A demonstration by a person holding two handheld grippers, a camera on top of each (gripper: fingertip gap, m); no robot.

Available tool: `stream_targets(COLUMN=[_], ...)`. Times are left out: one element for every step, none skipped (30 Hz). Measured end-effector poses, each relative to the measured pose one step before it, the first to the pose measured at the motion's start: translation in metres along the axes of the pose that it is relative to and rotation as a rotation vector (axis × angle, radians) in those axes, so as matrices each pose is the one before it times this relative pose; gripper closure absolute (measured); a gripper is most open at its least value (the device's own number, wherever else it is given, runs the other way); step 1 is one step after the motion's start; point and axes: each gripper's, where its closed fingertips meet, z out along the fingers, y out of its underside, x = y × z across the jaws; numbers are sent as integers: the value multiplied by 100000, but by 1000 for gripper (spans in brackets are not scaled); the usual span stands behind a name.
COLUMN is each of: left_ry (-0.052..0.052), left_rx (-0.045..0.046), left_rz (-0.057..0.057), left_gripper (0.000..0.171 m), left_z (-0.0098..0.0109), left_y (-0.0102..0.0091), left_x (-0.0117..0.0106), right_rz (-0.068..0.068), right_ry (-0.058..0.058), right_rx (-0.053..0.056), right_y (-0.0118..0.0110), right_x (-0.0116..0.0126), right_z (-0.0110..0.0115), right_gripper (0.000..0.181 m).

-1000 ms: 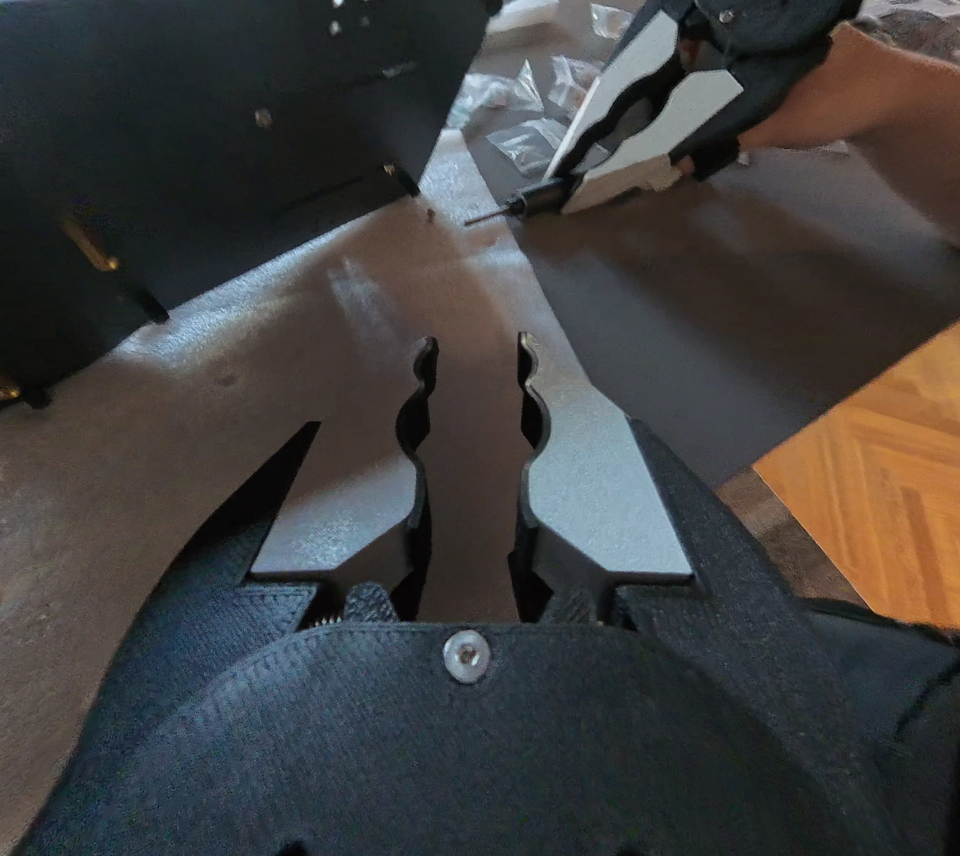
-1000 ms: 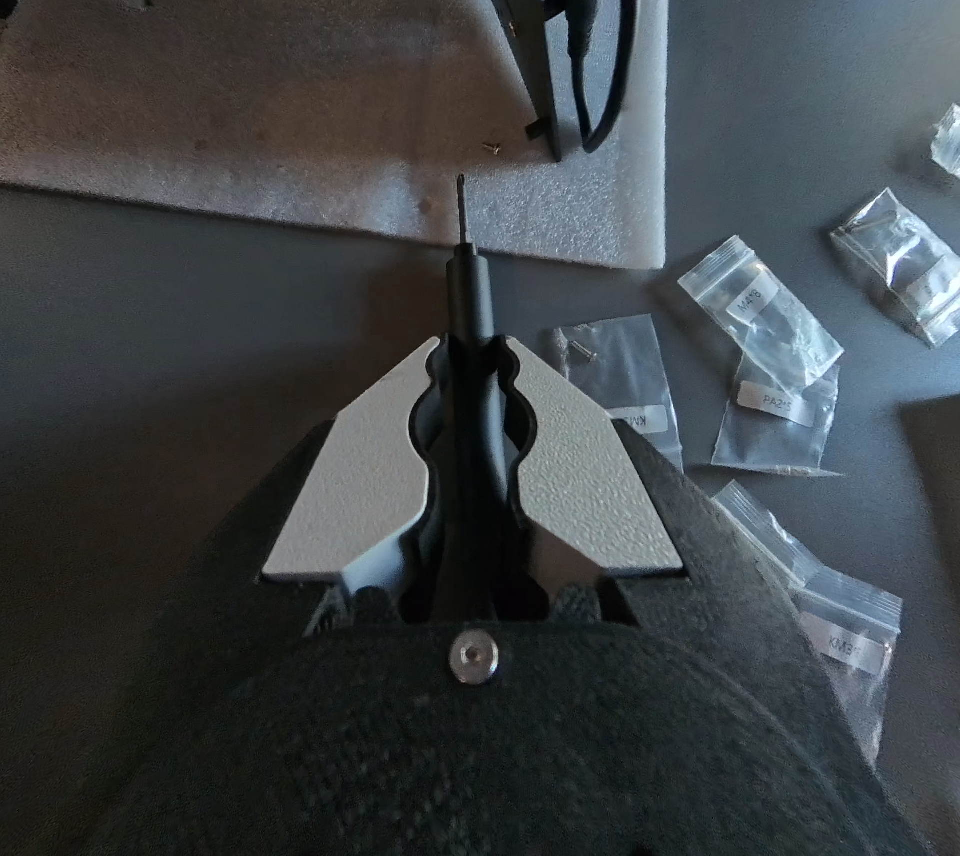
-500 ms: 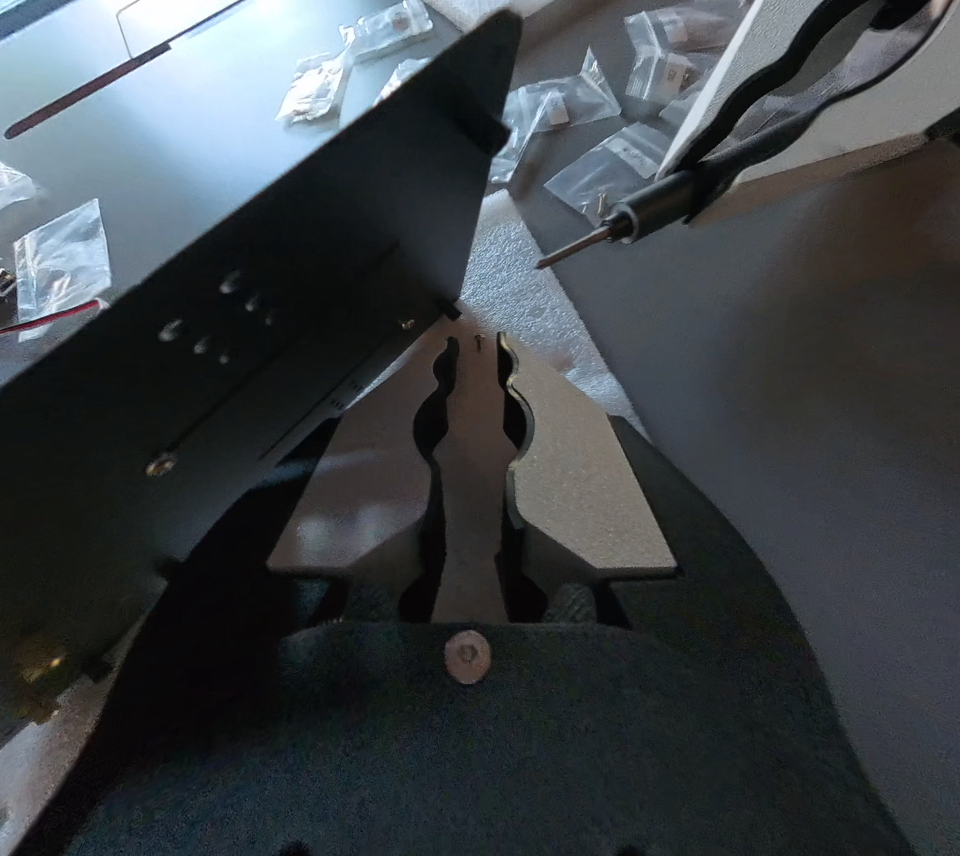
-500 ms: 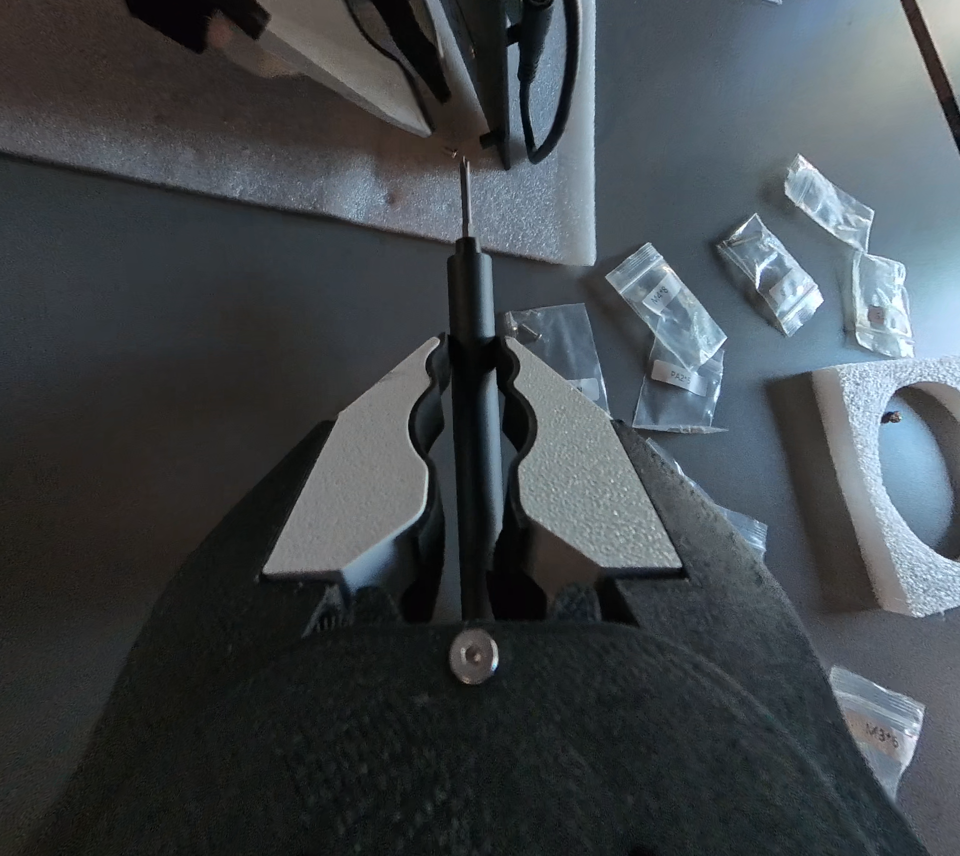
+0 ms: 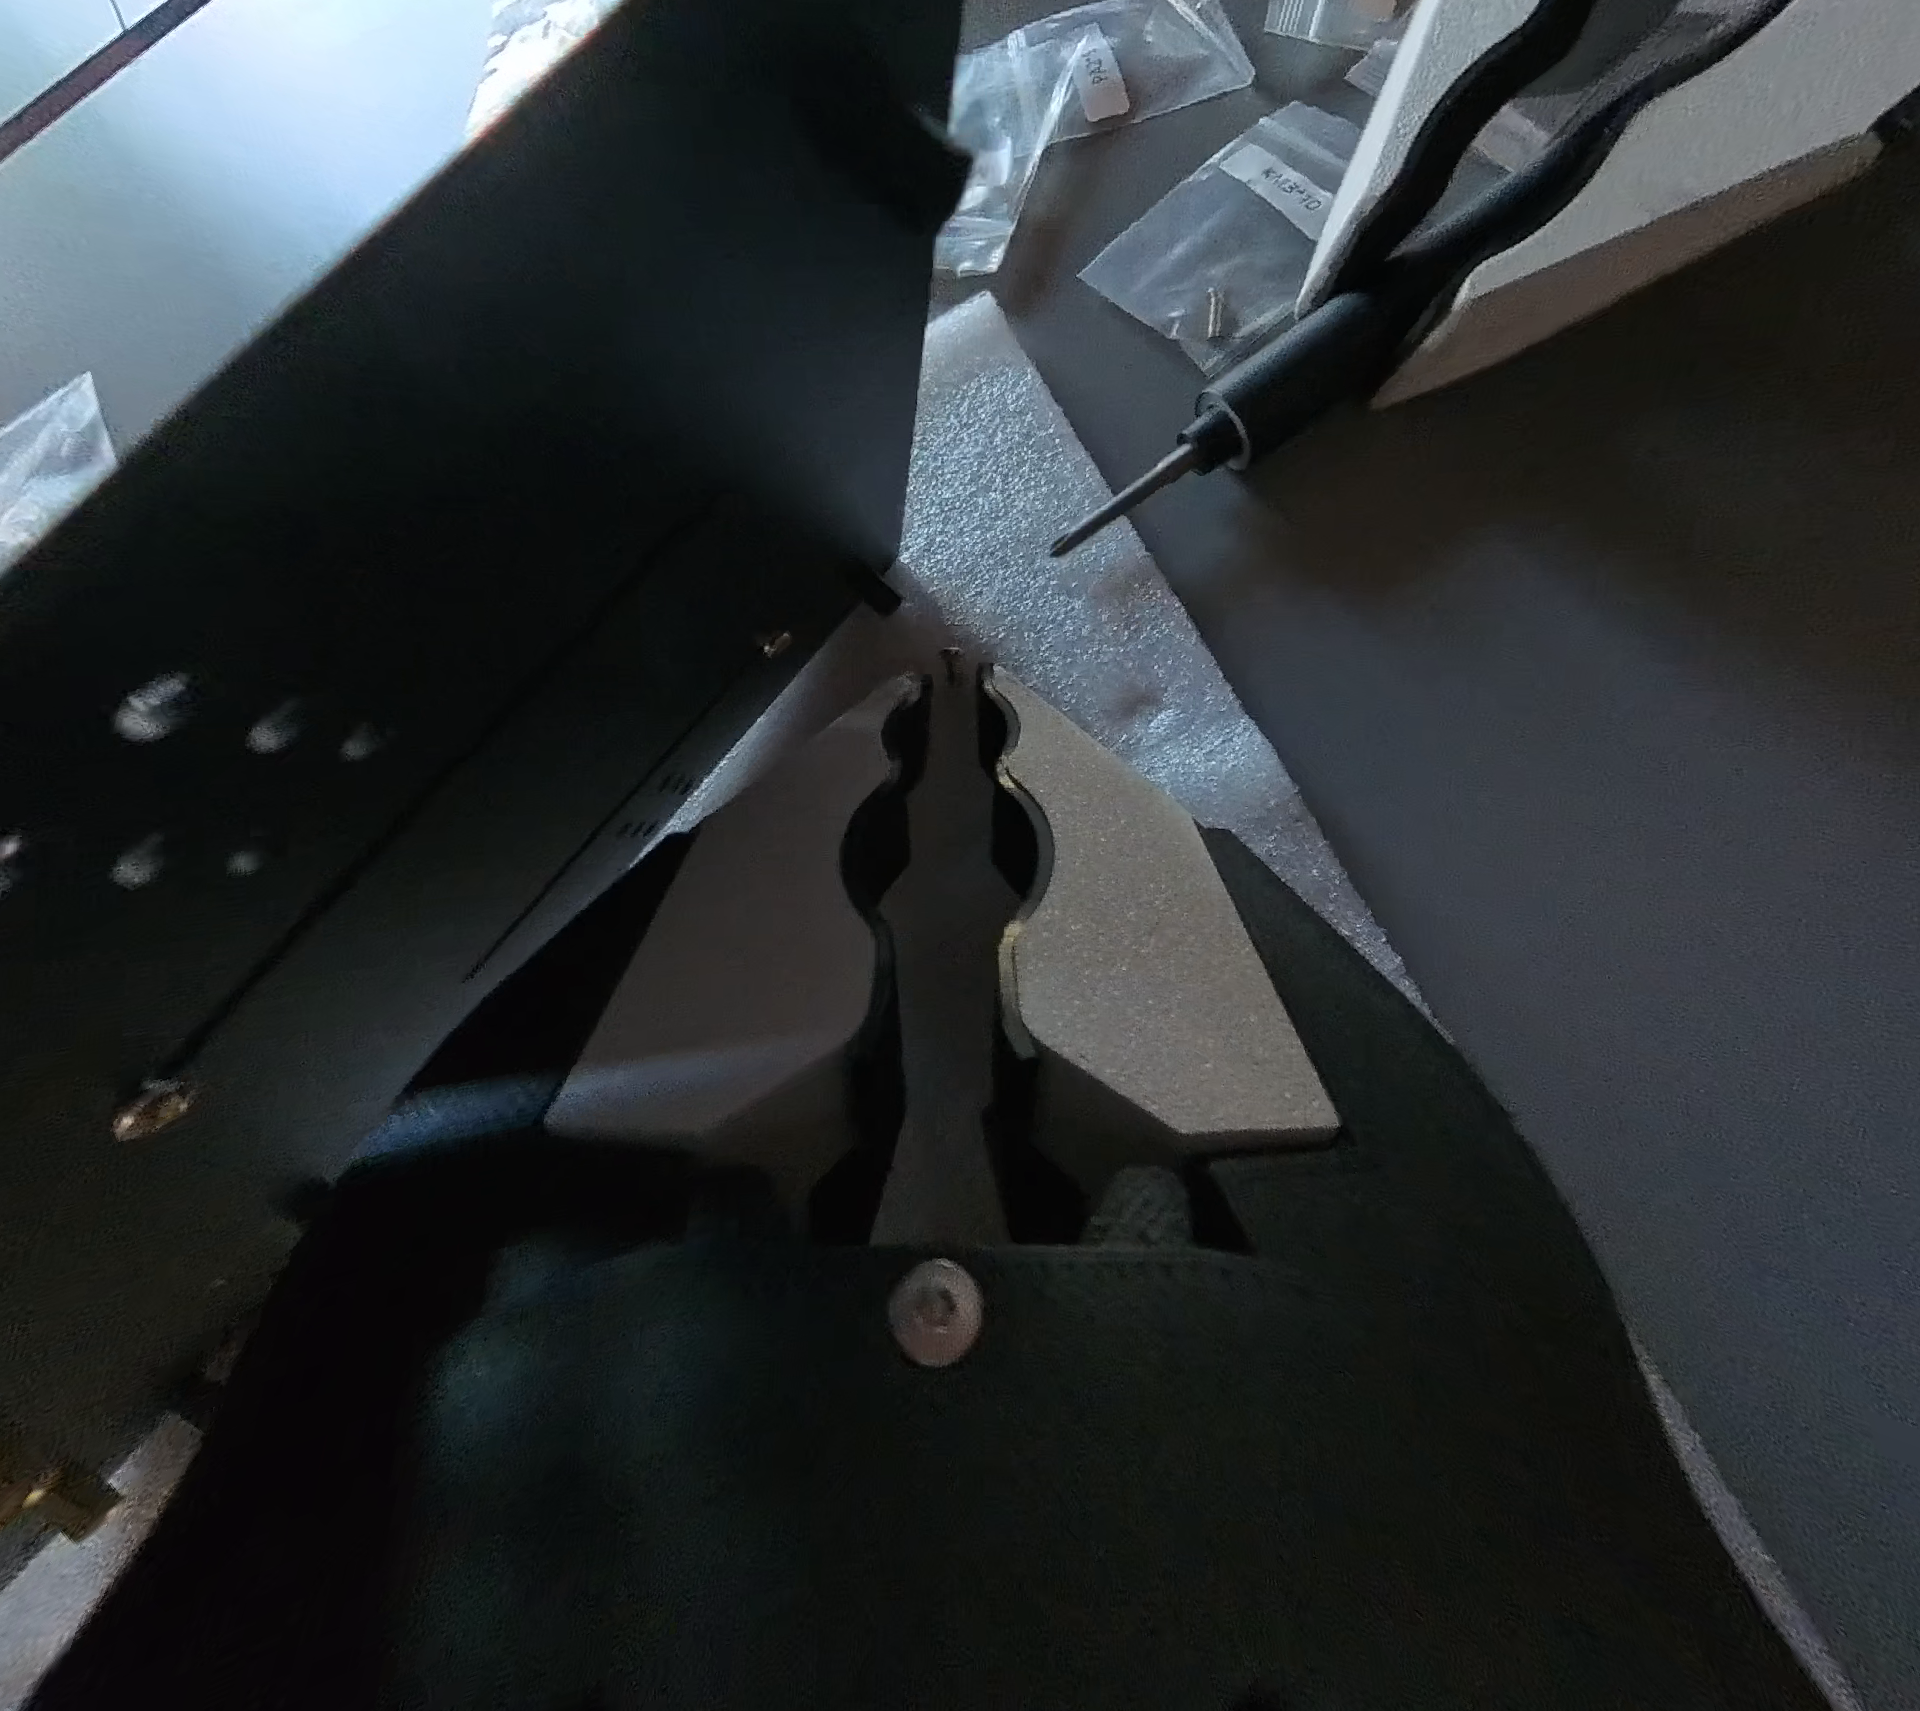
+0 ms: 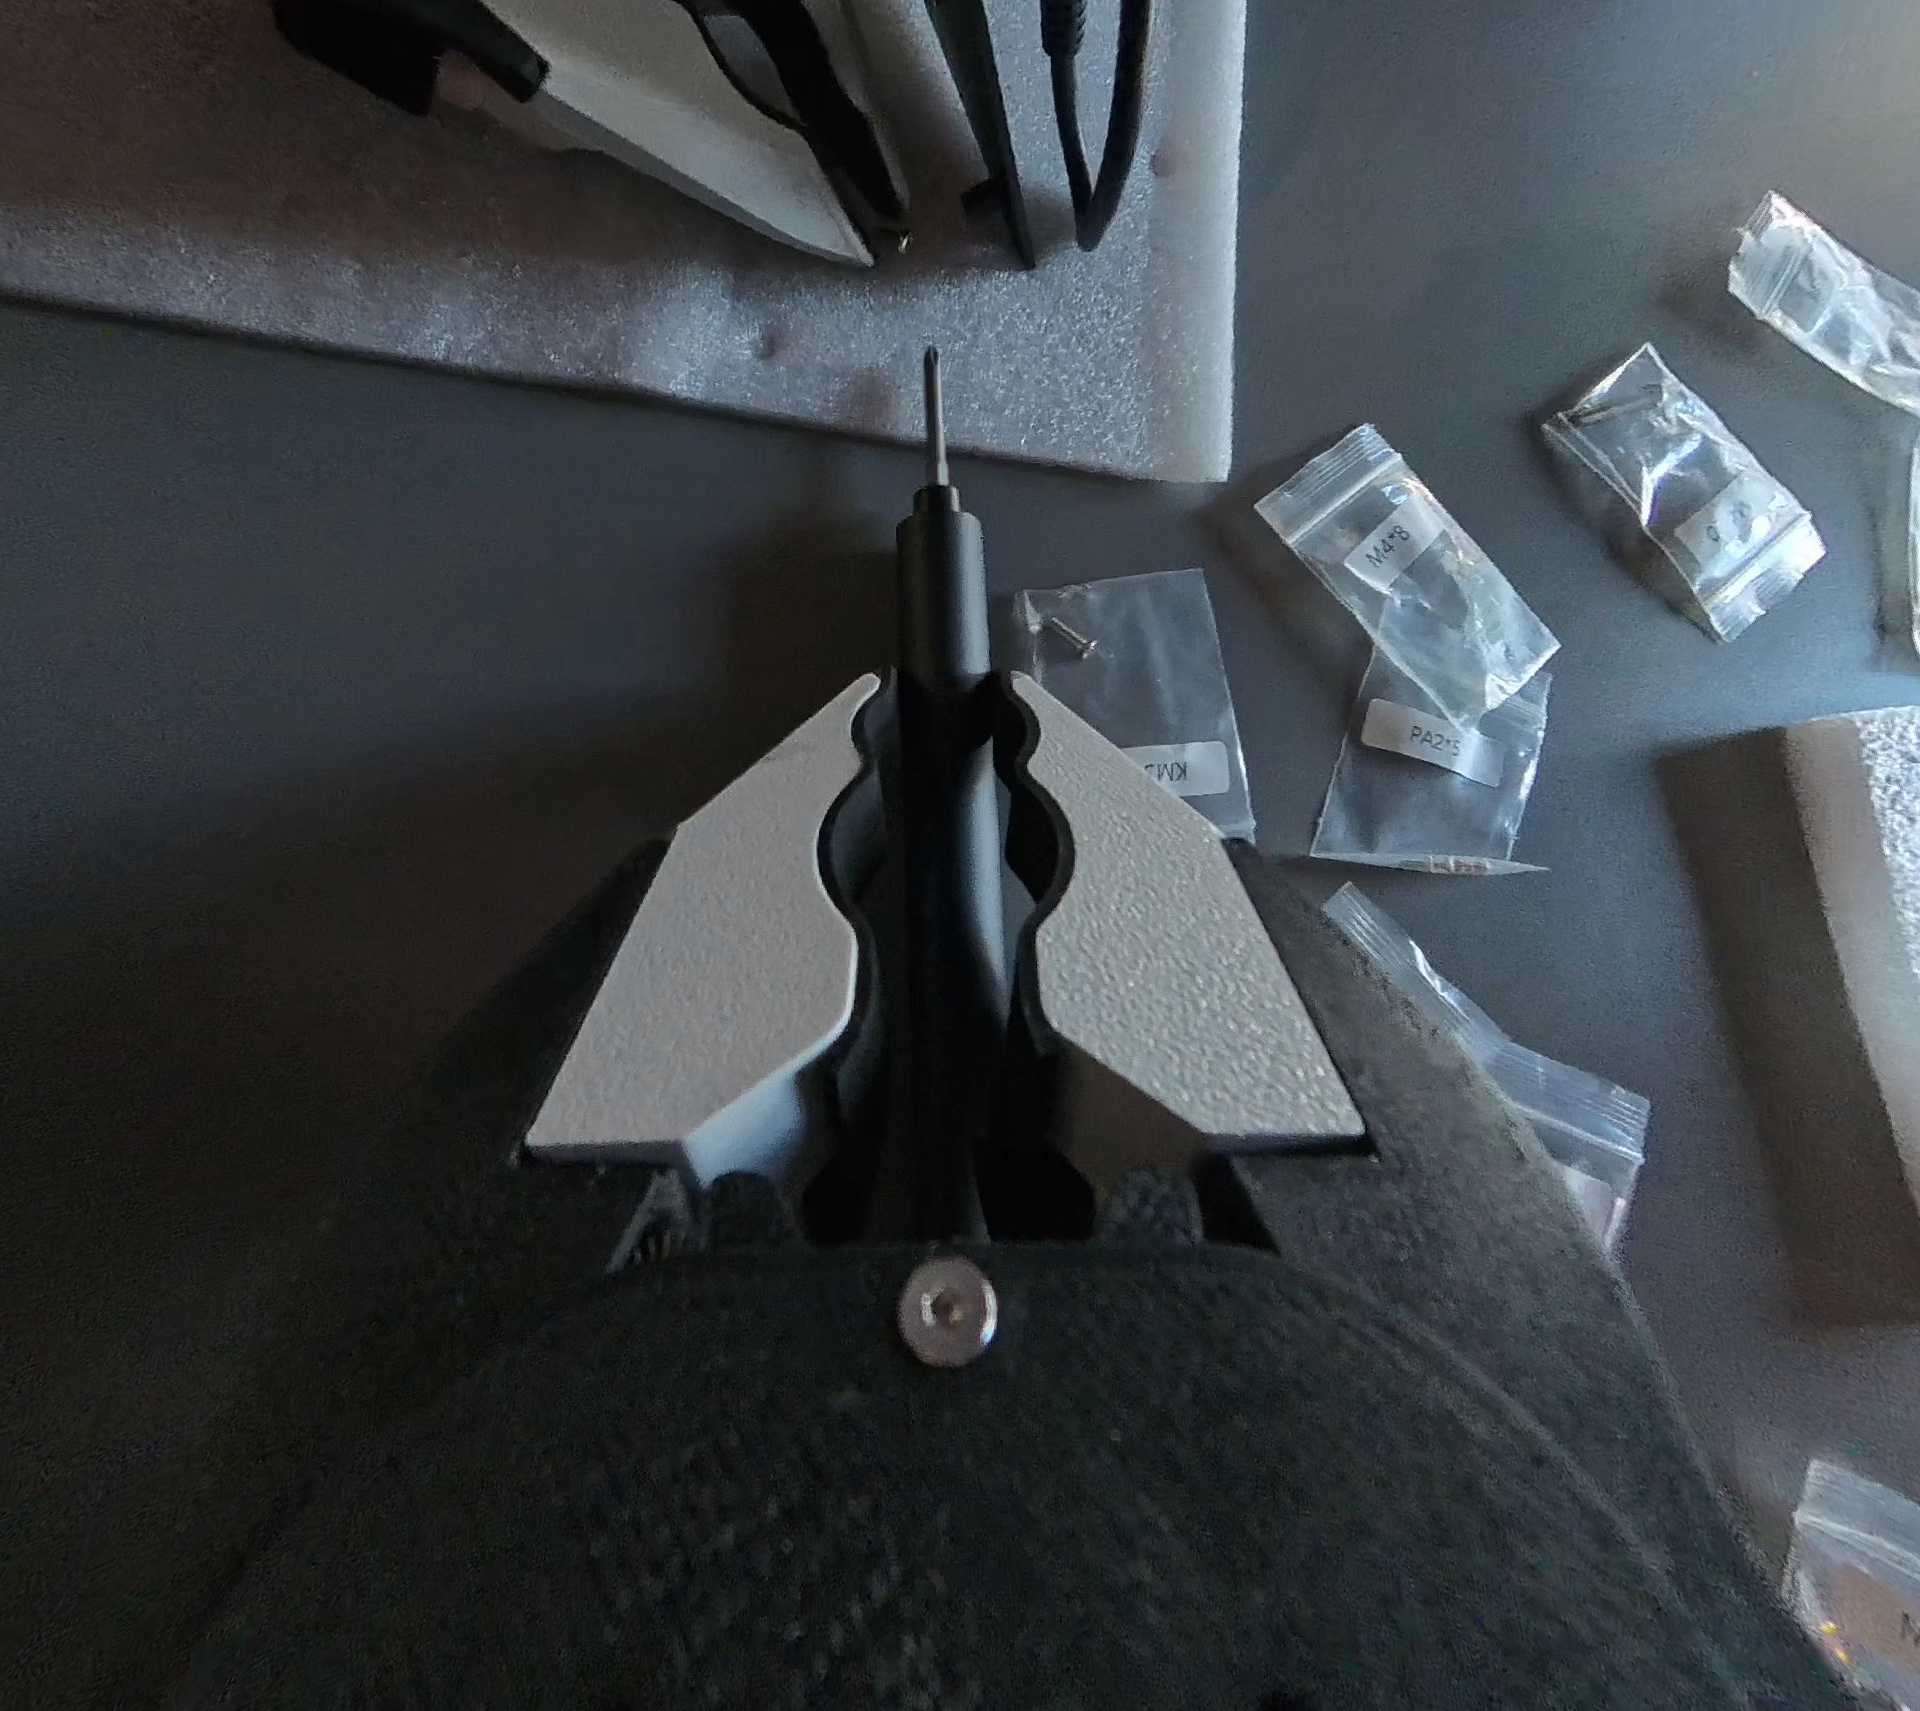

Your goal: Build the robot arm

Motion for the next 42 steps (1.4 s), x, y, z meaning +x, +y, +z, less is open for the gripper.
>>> stream_targets(left_ry=[408,215,-5,-158,-161,261,1135,2192,2722,3126,3841,4457,3867,2381,2411,2879,1948,1804,1288,487,1103,794,624,688,806,476,306,433,45,26,533,178,6,57,309,227,303,291,32,293,509,-336], left_rx=[-261,-260,79,61,127,321,388,580,492,534,978,963,1150,1087,574,557,853,666,-19,-588,-466,209,156,-610,-638,84,-60,-285,12,563,458,-504,-581,-45,112,-161,-64,406,281,-181,-283,-171], left_rz=[785,768,749,898,1176,978,858,1159,1260,1452,1861,1893,1880,1543,616,92,136,604,1017,1126,1359,1489,1232,715,658,1067,1149,935,663,491,598,693,614,373,131,-36,24,135,225,415,448,378], left_gripper=[166,167,170,171,171,171,171,171,171,171,171,171,171,171,171,171,171,171,171,171,171,171,171,171,171,171,171,171,171,171,171,171,171,171,171,171,171,171,171,171,171,171], left_z=[24,26,31,-5,-71,-106,-166,-242,-289,-338,-358,-341,-308,-256,-207,-163,-180,-140,-110,-60,-7,16,44,103,65,-1,-14,-21,-28,-47,-41,-30,-28,-40,-36,-26,-35,-25,-25,-2,20,2], left_y=[-24,-16,-39,-3,-1,6,31,30,95,137,123,161,140,169,221,170,41,-3,17,60,8,-114,-74,53,47,-65,-34,7,-49,-131,-134,27,62,24,25,68,48,-31,-34,30,33,6], left_x=[34,18,9,11,21,77,194,357,418,467,586,684,587,353,289,315,177,165,104,-25,98,90,50,26,51,15,6,20,-19,5,87,20,-14,-7,39,22,57,74,28,64,81,-56], right_rz=[-1171,-725,-160,231,476,216,-19,-280,-1031,-1822,-2635,-2437,-1719,-2084,-1789,-1604,-815,32,-192,-675,-548,-398,-658,-777,-627,-40,157,-361,-612,-588,-307,9,62,80,260,303,298,120,-58,-114,-163,-87], right_ry=[-269,-705,-1324,-1429,-1122,-1069,-538,319,491,264,-748,-1362,-1144,-972,303,-219,223,447,-309,-255,208,-332,-921,-257,-23,-120,-328,-323,-129,-148,-348,-337,-287,-219,-206,-163,-5,32,-11,-50,-78,-90], right_rx=[-51,152,260,99,-145,-361,-786,-931,-605,14,795,857,163,195,1030,452,-196,-555,-453,-268,-9,-21,-3,-275,-187,-349,-548,-265,-140,-125,-47,-147,8,195,343,144,-24,-32,-57,-75,-9,-163], right_y=[-6,-35,-66,-44,-22,-2,47,56,-3,-78,-181,-178,-90,-84,-216,-162,-100,-59,-62,-66,-57,-81,-74,-20,-6,15,17,0,9,5,-14,0,8,-10,-1,4,6,-6,-1,-12,-6,-3], right_x=[-70,-169,-253,-244,-206,-193,-138,-51,-86,-194,-394,-523,-489,-474,-279,-293,-141,-31,-95,-97,-7,-66,-144,-44,1,15,-5,-17,-10,-4,-27,-2,8,10,-2,6,19,12,9,6,-3,12], right_z=[-23,4,34,17,15,-6,-43,-76,-96,-83,-44,21,125,178,125,91,59,44,45,41,51,53,40,7,-7,0,1,-12,-9,-4,-12,5,6,9,6,0,6,10,5,3,5,16], right_gripper=[165,165,165,165,165,165,165,165,165,165,165,165,165,165,165,165,165,165,165,165,165,165,165,165,165,165,165,165,165,165,165,165,165,165,165,165,165,165,165,165,165,165])
